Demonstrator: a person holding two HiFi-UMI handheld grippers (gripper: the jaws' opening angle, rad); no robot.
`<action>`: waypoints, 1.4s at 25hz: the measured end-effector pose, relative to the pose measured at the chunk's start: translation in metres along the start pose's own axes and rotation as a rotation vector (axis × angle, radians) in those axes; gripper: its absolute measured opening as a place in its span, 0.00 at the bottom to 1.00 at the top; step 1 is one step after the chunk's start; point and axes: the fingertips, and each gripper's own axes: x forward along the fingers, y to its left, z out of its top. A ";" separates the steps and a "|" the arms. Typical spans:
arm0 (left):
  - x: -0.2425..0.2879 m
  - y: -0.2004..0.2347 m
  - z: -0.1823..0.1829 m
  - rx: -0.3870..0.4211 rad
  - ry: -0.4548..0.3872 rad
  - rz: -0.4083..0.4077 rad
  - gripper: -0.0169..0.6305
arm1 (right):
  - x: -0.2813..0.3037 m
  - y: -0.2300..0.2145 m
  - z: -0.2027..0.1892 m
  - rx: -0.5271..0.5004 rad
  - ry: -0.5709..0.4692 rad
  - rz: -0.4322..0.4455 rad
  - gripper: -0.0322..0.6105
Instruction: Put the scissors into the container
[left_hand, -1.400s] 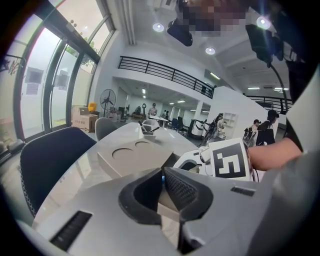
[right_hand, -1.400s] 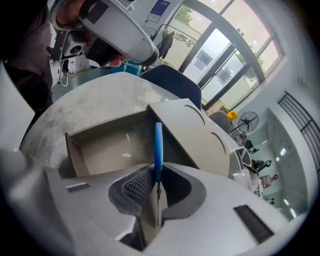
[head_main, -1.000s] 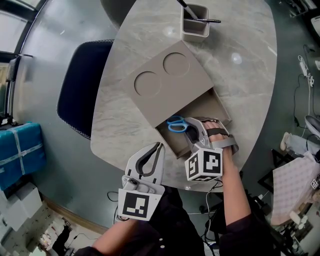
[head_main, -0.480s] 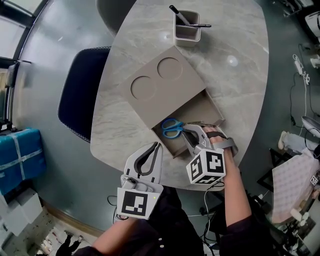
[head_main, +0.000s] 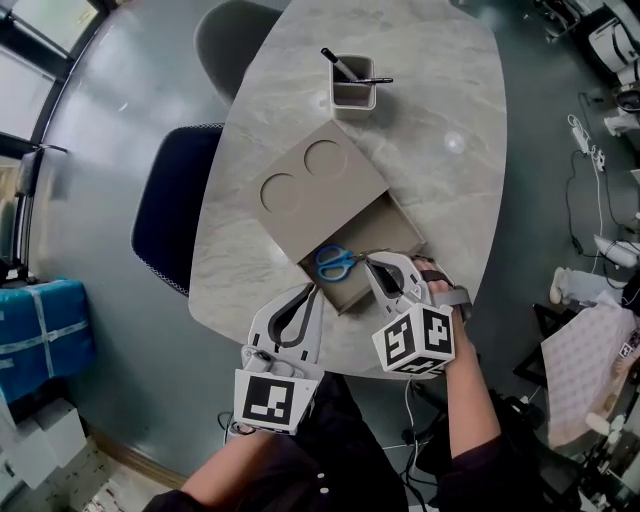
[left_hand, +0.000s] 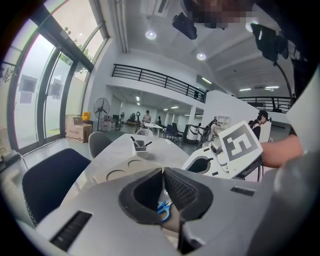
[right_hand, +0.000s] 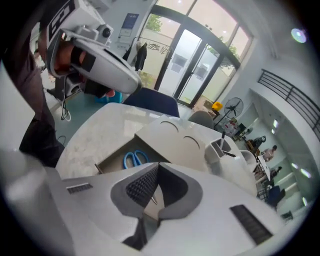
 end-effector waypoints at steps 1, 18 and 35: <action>-0.003 -0.003 0.005 0.005 -0.006 -0.004 0.07 | -0.008 -0.003 0.005 0.044 -0.018 -0.011 0.05; -0.039 -0.035 0.064 0.065 -0.097 -0.079 0.07 | -0.139 -0.034 0.053 0.587 -0.316 -0.305 0.05; -0.106 -0.049 0.127 0.130 -0.255 -0.060 0.07 | -0.260 -0.035 0.087 0.830 -0.633 -0.737 0.05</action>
